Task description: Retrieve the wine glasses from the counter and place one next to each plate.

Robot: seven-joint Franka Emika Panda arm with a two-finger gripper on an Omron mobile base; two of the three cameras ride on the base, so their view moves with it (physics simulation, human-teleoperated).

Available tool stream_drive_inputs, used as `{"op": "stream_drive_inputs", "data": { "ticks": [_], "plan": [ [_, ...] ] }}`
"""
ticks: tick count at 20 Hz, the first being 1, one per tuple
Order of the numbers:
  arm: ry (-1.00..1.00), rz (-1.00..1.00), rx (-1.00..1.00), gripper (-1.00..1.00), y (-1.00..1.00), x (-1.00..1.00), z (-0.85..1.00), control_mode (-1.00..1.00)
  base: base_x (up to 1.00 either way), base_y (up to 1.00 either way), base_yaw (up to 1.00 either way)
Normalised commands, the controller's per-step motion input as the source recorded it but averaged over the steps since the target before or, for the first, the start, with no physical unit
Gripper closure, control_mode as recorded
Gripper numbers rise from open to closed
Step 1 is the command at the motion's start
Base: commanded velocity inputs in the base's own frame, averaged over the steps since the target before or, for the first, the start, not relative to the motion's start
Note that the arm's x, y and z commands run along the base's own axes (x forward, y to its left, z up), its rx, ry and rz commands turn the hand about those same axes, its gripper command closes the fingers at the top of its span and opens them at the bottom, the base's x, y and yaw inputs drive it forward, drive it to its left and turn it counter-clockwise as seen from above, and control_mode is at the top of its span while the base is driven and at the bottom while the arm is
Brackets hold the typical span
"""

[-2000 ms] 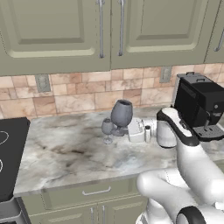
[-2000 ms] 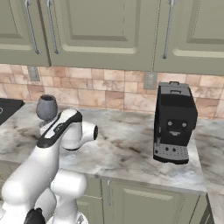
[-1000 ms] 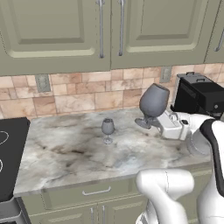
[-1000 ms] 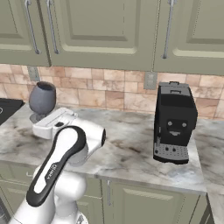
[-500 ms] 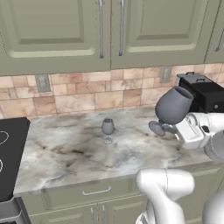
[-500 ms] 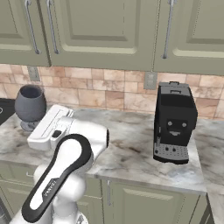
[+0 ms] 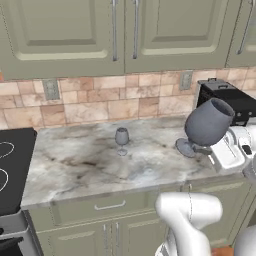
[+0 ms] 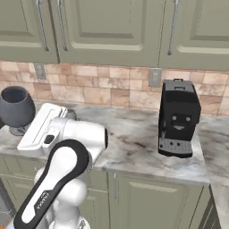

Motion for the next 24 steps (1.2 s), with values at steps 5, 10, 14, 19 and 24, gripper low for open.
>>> {"op": "stream_drive_inputs", "data": {
  "ticks": [5, 10, 14, 19, 24],
  "plan": [
    [0.00, 0.00, 0.00, 1.00, 0.00, 0.00, 0.00, 1.00, -1.00, 0.65, 0.00],
    [0.00, 0.00, 0.00, 1.00, 0.00, 0.00, 0.00, 1.00, -1.00, 0.97, 0.13],
    [0.00, 0.00, 0.00, 1.00, 0.00, 0.00, 0.00, 1.00, -0.51, 0.96, 0.38],
    [0.00, 0.00, 0.00, 1.00, 0.00, 0.00, 0.00, 1.00, -0.05, 0.80, 0.83],
    [0.00, 0.00, 0.00, 1.00, 0.00, 0.00, 0.00, 1.00, 0.00, 0.06, 1.00]
  ]
}}
